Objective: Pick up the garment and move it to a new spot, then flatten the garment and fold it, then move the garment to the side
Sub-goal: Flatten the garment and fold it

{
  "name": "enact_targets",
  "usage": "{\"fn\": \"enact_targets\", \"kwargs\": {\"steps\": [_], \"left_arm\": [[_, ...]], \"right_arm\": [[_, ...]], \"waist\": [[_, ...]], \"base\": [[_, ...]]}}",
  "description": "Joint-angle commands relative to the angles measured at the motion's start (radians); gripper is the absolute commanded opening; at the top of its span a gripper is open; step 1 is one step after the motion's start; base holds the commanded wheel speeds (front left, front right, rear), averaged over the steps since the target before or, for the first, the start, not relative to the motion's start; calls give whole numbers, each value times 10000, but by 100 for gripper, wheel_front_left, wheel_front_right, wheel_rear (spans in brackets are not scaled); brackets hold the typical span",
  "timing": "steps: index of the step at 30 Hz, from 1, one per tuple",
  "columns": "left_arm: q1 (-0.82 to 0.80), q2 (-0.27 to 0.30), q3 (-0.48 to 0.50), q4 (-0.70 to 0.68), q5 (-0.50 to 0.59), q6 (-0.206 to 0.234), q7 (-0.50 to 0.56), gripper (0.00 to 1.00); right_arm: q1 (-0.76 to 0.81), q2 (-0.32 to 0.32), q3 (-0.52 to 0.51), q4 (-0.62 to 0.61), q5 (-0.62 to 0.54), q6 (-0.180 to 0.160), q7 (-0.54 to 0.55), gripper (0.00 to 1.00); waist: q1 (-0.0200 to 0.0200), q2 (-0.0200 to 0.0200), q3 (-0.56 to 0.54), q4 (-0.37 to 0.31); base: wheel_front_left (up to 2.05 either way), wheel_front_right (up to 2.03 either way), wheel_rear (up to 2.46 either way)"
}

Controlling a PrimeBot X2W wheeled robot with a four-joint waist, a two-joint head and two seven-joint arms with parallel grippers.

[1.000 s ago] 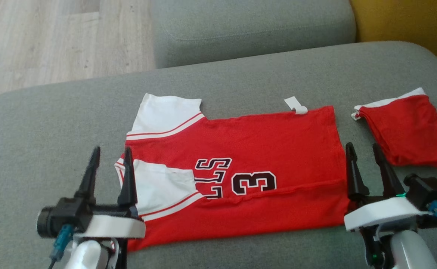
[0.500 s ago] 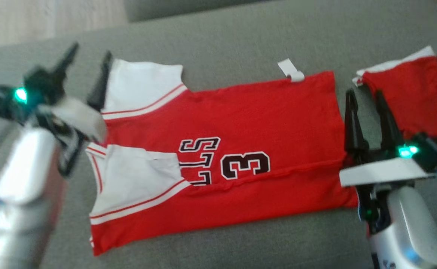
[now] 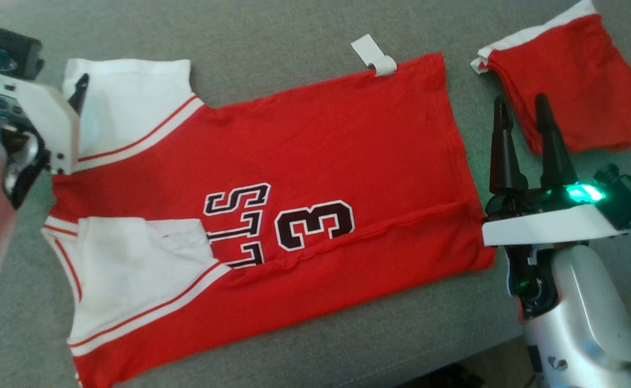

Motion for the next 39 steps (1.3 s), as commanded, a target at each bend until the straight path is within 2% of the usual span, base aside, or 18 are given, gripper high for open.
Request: {"fn": "enact_targets", "kwargs": {"steps": [1, 7, 13, 14, 16, 17, 23, 24, 25, 28, 29, 32, 39], "left_arm": [[-534, 571, 235, -59, -89, 19, 21, 100], [-935, 664, -471, 665, -448, 19, 180, 100], [-898, 701, -1290, 745, -1399, 18, 435, 100], [-852, 696, -1461, 675, -1625, 18, 526, 77], [-811, 715, -1720, 485, -2093, 18, 600, 7], [-808, 730, -1802, 401, -2322, 18, 580, 0], [-815, 671, -2073, 80, -3223, 18, 46, 0], [-895, 641, -2165, 4, -3268, 18, -483, 0], [-895, 641, -2165, 4, -3268, 18, -483, 0], [-1019, 490, -2252, -46, -3194, 18, -1395, 0], [-1069, 362, -2316, -141, -3075, 18, -2065, 0], [-1034, 21, -2241, -356, -3010, 22, -3061, 0], [-516, -366, -2479, -1579, -2863, 64, -4034, 0]], "right_arm": [[-211, -53, 284, -310, 170, -7, -111, 100], [-335, -53, 393, -381, 323, -7, -176, 100], [-320, -53, 354, -277, 207, -7, -197, 100], [-318, -53, 320, -244, 183, -7, -199, 100], [-332, -53, 225, -178, 130, -7, -201, 100], [-348, -53, 182, -154, 103, -7, -202, 100], [-454, -53, 118, 24, -230, -7, -74, 100], [-538, -53, -77, 218, -626, -7, 220, 100], [-538, -53, -77, 218, -626, -7, 220, 100], [-776, -53, -282, 428, -1217, -7, 782, 100], [-932, -53, -434, 576, -1466, -7, 1235, 100], [-1154, -137, -656, 811, -1977, -7, 2095, 100], [-1853, -1569, -401, 1679, -2339, -7, 4037, 100]], "waist": [[-2, 0, 299, -231], [-2, 0, 580, -424], [-2, 0, 574, -426], [-2, 0, 537, -405], [-2, 0, 462, -343], [-2, 0, 423, -307], [-2, 0, 97, -47], [-2, 0, -72, 108], [-2, 0, -72, 108], [-2, 0, -351, 439], [-2, 0, -551, 719], [-2, 0, -791, 1235], [-2, 0, -1164, 2349]], "base": [[0, 0, 0], [0, 0, 0], [0, 0, 0], [0, 0, 0], [0, 0, 0], [0, 0, 0], [0, 0, 0], [0, 0, 0], [0, 0, 0], [0, 0, 0], [0, 0, 0], [0, 0, 0], [0, 0, 0]]}}
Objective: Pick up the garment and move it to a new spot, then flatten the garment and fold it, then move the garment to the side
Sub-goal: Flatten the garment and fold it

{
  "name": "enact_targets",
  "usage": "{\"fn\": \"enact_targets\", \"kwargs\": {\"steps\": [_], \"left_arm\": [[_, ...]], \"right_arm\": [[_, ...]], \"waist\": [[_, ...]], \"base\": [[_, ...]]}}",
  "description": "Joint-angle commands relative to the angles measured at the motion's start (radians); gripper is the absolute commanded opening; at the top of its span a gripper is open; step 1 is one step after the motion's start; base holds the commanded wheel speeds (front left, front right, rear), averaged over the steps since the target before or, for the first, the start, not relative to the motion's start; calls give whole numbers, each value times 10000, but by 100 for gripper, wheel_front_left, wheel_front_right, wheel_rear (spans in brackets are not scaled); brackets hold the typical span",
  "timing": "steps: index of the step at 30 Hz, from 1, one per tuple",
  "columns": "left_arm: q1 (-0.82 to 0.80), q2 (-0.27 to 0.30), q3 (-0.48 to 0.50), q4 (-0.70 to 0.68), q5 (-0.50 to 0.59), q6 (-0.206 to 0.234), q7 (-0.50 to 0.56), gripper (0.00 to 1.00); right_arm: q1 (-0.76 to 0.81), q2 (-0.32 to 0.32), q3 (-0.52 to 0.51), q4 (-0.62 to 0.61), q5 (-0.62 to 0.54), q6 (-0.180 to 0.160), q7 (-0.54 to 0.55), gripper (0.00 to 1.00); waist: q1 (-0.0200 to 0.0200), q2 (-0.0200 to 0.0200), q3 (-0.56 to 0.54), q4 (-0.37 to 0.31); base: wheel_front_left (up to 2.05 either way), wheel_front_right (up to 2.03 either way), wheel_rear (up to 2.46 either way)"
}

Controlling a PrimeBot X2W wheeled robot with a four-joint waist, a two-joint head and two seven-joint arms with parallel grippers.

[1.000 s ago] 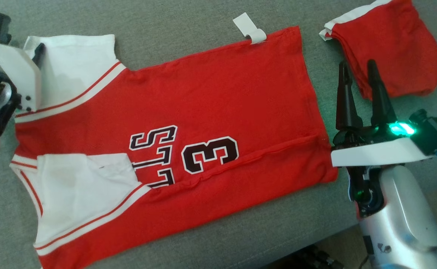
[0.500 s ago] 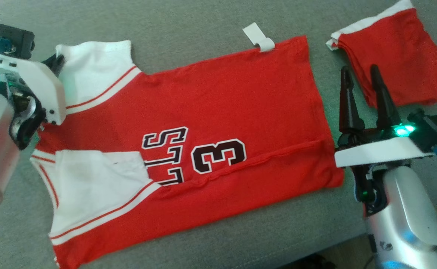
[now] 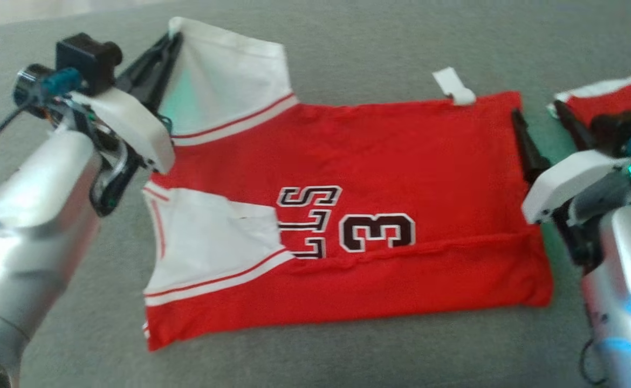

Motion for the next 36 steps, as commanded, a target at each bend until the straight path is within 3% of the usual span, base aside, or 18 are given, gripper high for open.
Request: {"fn": "enact_targets", "kwargs": {"steps": [1, 10, 17, 26, 27, 28, 36], "left_arm": [[-67, 341, 283, -471, 25, 97, -159, 0], [899, 709, -8, -2922, 23, 539, 66, 0], [1360, 806, -191, -4294, 65, 976, 258, 0], [1424, 1008, -189, -4873, 53, 1195, 427, 0], [1424, 1031, -180, -4894, 45, 1212, 438, 0], [1424, 1051, -170, -4904, 39, 1231, 443, 0], [1482, 1243, 35, -4510, -107, 1412, 349, 0]], "right_arm": [[-551, -382, 298, -117, -67, -7, 234, 100], [-1452, -1899, 737, 1843, 132, -7, 964, 100], [-2083, -2339, 1319, 3148, 526, -7, 1182, 100], [-2671, -2488, 2063, 4217, 820, -7, 1212, 100], [-2710, -2479, 2182, 4312, 919, -7, 1252, 59], [-2754, -2486, 2287, 4376, 1016, -7, 1241, 0], [-3292, -2488, 2742, 4505, 1661, -7, 385, 0]], "waist": [[1, 0, -270, 559], [1, 0, -133, 1371], [1, 0, 213, 1660], [1, 0, 414, 1723], [1, 0, 417, 1720], [1, 0, 415, 1713], [1, 0, 227, 1477]], "base": [[0, 0, 0], [0, 0, 0], [0, 0, 0], [0, 0, 0], [0, 0, 0], [0, 0, 0], [0, 0, 0]]}}
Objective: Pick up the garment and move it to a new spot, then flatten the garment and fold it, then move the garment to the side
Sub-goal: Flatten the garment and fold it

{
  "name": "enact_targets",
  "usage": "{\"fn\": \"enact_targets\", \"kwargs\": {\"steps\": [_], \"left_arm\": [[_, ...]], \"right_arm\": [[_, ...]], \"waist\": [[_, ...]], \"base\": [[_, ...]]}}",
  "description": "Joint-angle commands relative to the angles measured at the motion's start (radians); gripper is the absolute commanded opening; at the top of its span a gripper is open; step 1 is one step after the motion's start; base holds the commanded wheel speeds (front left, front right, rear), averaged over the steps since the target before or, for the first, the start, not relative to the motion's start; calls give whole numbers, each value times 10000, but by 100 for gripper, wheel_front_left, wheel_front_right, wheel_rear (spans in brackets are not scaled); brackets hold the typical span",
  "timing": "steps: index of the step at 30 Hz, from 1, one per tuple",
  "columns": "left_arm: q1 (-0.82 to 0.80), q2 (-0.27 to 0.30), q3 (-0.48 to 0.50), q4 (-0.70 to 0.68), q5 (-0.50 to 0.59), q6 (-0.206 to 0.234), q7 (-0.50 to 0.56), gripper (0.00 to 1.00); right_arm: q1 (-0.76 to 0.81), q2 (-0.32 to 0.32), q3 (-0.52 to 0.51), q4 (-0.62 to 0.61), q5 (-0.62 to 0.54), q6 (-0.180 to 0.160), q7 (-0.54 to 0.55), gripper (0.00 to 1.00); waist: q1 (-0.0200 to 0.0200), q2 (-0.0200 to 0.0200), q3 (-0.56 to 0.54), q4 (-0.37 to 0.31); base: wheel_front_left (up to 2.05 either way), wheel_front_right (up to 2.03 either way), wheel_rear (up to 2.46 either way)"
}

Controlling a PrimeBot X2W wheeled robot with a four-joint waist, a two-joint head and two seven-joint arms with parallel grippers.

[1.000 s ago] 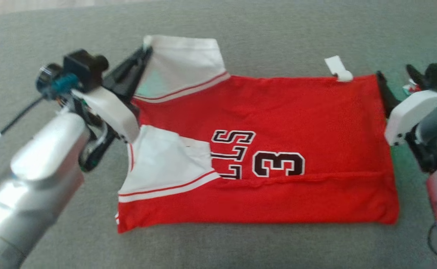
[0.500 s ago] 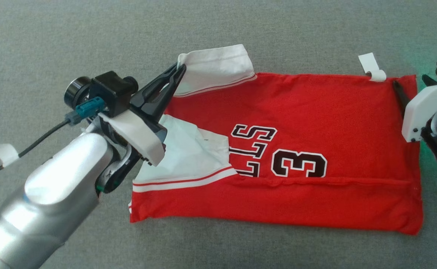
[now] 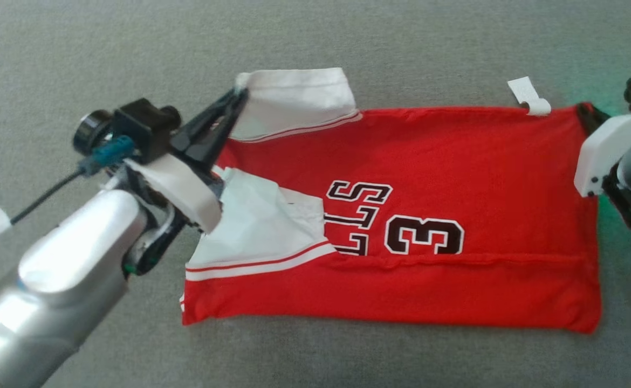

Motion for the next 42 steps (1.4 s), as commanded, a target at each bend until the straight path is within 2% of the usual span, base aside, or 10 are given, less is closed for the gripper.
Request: {"fn": "enact_targets", "kwargs": {"steps": [1, 6, 10, 16, 21, 27, 31, 36, 42], "left_arm": [[-239, 487, 589, -80, -90, 81, -102, 0], [-460, 681, 1010, 845, -300, 52, -422, 0], [-1096, 684, 1127, 1708, 14, -47, -758, 0], [-2418, 271, 1308, 2976, 307, -450, -1335, 0], [-3491, -108, 1437, 4332, 648, -636, -1989, 0], [-3939, -569, 1203, 5522, 885, -997, -2290, 0], [-3740, -698, 964, 5862, 812, -1164, -2315, 0], [-3203, -699, 608, 6066, 433, -1283, -2120, 0], [-2237, -372, -117, 5353, -382, -1310, -1172, 0]], "right_arm": [[-437, -146, 145, -318, 96, -7, -195, 0], [-911, -127, 431, -629, 606, -7, -748, 0], [-1320, -70, 557, -883, 1123, -7, -1070, 0], [-2068, 211, 497, -926, 1828, -7, -1471, 0], [-2704, 348, 641, -545, 1876, -7, -1812, 0], [-3139, 483, 797, 80, 2019, -7, -2235, 0], [-2972, 465, 1100, 211, 2354, -7, -2221, 0], [-2468, 87, 1745, 287, 2834, -7, -2185, 0], [-1716, -436, 2695, 151, 3548, -7, -1694, 0]], "waist": [[0, 0, -62, -79], [0, 0, -60, -319], [0, 0, 90, -471], [0, 0, 377, -611], [0, 0, 542, -671], [0, 0, 493, -636], [0, 0, 331, -585], [0, 0, -39, -464], [0, 0, -644, -323]], "base": [[0, 0, 0], [0, 0, 0], [0, 0, 0], [0, 0, 0], [0, 0, 0], [0, 0, 0], [0, 0, 0], [0, 0, 0], [0, 0, 0]]}}
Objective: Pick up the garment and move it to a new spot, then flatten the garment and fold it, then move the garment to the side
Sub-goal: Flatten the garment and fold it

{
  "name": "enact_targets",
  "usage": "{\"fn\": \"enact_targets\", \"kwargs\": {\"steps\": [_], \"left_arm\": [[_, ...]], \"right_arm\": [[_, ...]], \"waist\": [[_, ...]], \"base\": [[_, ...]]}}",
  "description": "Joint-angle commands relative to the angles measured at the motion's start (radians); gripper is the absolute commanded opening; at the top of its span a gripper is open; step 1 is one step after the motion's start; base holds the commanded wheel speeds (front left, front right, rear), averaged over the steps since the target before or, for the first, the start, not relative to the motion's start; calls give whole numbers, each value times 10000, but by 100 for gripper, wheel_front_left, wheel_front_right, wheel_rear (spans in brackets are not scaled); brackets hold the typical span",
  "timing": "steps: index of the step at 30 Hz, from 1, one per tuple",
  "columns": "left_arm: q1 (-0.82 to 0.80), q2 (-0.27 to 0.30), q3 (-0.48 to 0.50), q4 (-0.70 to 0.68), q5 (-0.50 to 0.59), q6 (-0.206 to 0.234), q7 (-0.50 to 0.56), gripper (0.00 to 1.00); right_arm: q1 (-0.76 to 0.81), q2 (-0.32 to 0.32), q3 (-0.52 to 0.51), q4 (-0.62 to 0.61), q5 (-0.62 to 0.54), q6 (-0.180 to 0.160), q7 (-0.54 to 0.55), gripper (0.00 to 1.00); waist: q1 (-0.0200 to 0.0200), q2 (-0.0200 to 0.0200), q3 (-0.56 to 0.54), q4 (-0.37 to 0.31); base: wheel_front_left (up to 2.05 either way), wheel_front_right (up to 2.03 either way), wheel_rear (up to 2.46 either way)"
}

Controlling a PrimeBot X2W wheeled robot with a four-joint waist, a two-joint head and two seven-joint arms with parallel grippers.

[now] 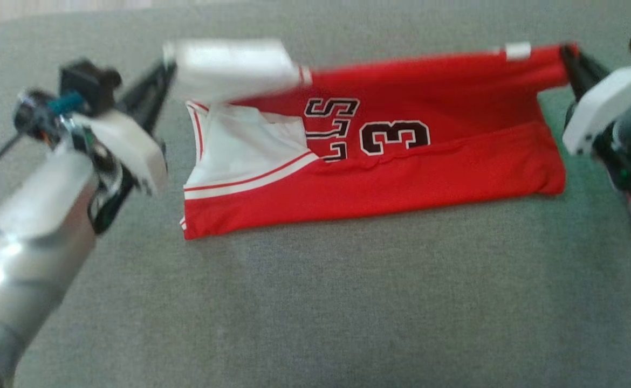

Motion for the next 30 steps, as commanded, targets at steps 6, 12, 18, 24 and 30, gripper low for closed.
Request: {"fn": "enact_targets", "kwargs": {"steps": [6, 12, 18, 24, 30], "left_arm": [[811, 1433, -552, -1784, -942, 19, 1353, 0], [1412, 2294, -1229, -3333, -1454, 19, 2614, 0], [1568, 2788, -1541, -4323, -1551, 94, 3431, 0], [1715, 2899, -1718, -4725, -1554, 269, 3763, 0], [1690, 2845, -1849, -4752, -1307, 396, 3778, 0]], "right_arm": [[1018, -1085, 1353, -837, 1064, -7, 1036, 0], [1470, -1766, 2280, -1109, 1575, -7, 1750, 0], [1527, -2091, 3001, -1420, 1990, -7, 2546, 0], [1402, -2284, 3525, -1551, 2184, -7, 3057, 0], [1267, -2364, 3808, -1470, 2327, -7, 3150, 0]], "waist": [[1, 0, -745, 176], [1, 0, -1093, 209], [1, 0, -1110, 161], [1, 0, -1077, 69], [1, 0, -966, 22]], "base": [[0, 0, 0], [0, 0, 0], [0, 0, 0], [0, 0, 0], [0, 0, 0]]}}
